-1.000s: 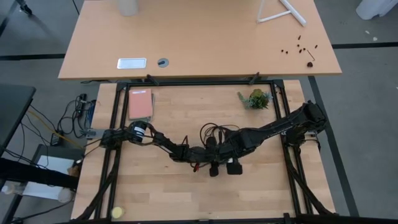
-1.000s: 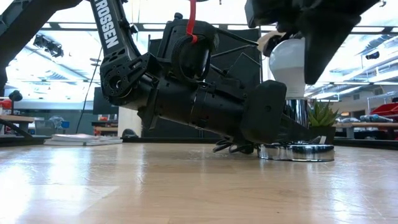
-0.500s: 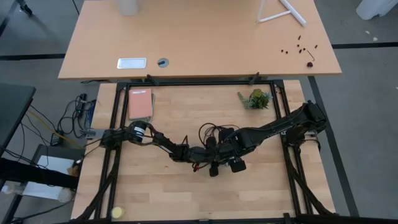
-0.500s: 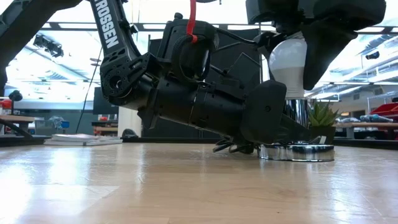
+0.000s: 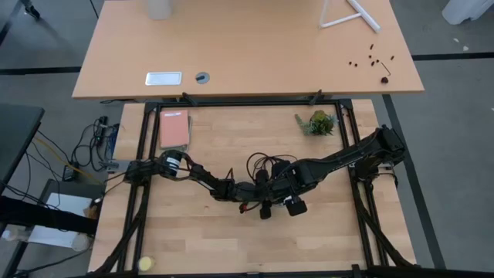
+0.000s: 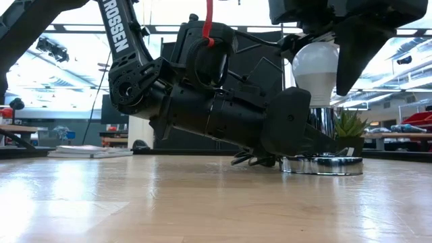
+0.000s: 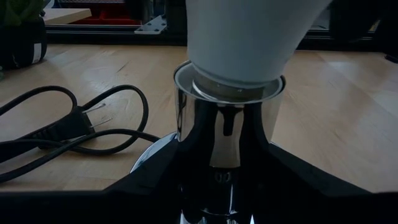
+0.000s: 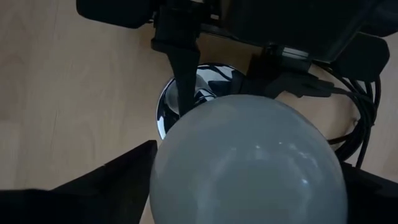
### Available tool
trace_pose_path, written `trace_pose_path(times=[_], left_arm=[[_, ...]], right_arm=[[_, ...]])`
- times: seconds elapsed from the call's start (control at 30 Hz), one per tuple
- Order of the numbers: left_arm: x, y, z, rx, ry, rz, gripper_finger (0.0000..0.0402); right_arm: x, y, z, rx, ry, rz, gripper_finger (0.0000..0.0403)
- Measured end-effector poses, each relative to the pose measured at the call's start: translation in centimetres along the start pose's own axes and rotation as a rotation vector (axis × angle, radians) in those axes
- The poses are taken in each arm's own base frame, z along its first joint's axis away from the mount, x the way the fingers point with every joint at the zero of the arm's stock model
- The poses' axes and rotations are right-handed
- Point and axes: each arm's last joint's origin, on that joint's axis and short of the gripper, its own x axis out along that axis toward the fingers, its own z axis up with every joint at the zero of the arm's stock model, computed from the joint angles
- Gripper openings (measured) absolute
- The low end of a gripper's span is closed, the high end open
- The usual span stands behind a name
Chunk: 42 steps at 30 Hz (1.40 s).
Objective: Screw lightbulb
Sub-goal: Insert the white lightbulb into the silver lamp
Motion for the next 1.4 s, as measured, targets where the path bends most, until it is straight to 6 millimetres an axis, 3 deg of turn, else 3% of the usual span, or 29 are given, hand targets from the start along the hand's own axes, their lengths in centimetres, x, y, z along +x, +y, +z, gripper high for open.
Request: trace_pose_path(times=[0.47, 0.7, 0.93, 1.4], left_arm=[[0.02, 0.09, 0.00, -0.007, -0.001, 0.000, 0.0195], [0.04, 0.13, -0.01, -0.004, -0.001, -0.015, 0.0195], [0.08, 0.21, 0.09, -0.006, -0.013, -0.049, 0.0195], [0.09, 0.08, 0.15, -0.005, -0.011, -0.144, 0.0195]], right_arm=[[0.01, -0.12, -0.09, -0.024, 0.010, 0.006, 0.0366], [0.02, -0.16, -0.21, -0.179, 0.021, 0.017, 0.0366], [-0.01, 0.05, 0.26, -0.441, -0.030, 0.011, 0.0366], [-0.01, 0.16, 0.47, -0.726, -0.082, 0.083, 0.0357]])
